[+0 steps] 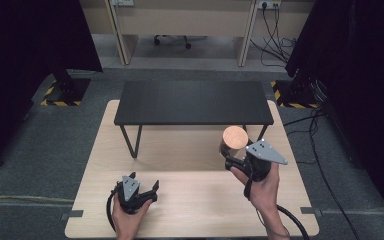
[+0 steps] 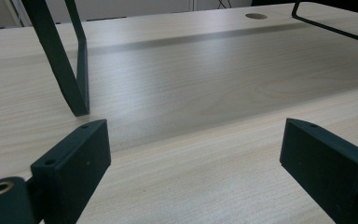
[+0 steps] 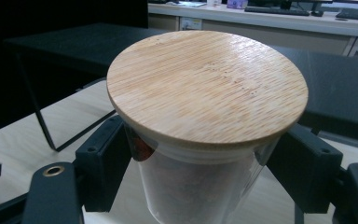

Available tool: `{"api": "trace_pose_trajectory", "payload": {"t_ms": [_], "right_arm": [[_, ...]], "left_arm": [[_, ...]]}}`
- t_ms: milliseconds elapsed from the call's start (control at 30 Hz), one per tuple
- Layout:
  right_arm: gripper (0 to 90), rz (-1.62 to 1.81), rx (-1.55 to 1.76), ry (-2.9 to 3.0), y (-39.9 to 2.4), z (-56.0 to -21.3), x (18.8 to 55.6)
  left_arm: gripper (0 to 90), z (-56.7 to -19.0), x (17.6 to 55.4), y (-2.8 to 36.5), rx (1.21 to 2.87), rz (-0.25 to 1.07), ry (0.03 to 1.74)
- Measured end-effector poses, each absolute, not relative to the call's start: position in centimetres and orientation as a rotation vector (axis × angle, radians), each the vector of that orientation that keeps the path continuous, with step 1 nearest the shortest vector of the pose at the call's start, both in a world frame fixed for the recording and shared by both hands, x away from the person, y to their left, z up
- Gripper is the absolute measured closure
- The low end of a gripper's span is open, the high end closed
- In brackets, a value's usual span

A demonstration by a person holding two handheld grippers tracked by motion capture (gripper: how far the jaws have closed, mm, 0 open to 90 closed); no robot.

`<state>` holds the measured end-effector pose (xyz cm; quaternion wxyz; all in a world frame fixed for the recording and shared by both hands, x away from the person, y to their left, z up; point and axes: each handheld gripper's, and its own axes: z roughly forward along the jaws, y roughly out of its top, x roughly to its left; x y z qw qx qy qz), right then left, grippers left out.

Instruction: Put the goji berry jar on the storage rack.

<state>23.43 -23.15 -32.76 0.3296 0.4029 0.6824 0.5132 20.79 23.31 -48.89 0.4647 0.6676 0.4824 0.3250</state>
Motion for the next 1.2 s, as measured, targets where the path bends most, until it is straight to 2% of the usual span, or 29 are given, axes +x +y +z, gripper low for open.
{"api": "trace_pose_trajectory", "payload": {"t_ms": [433, 1200], "right_arm": [[25.8, 1.313, 1.030, 1.755, -22.0, -29.3, 26.5], [25.8, 1.260, 1.096, 1.756, -20.9, -28.2, 30.7]], "left_arm": [[7.9, -49.0, 20.7, 23.3, 1.639, 0.803, 1.181], [7.9, -48.9, 20.7, 23.3, 1.644, 0.806, 1.177]]}}
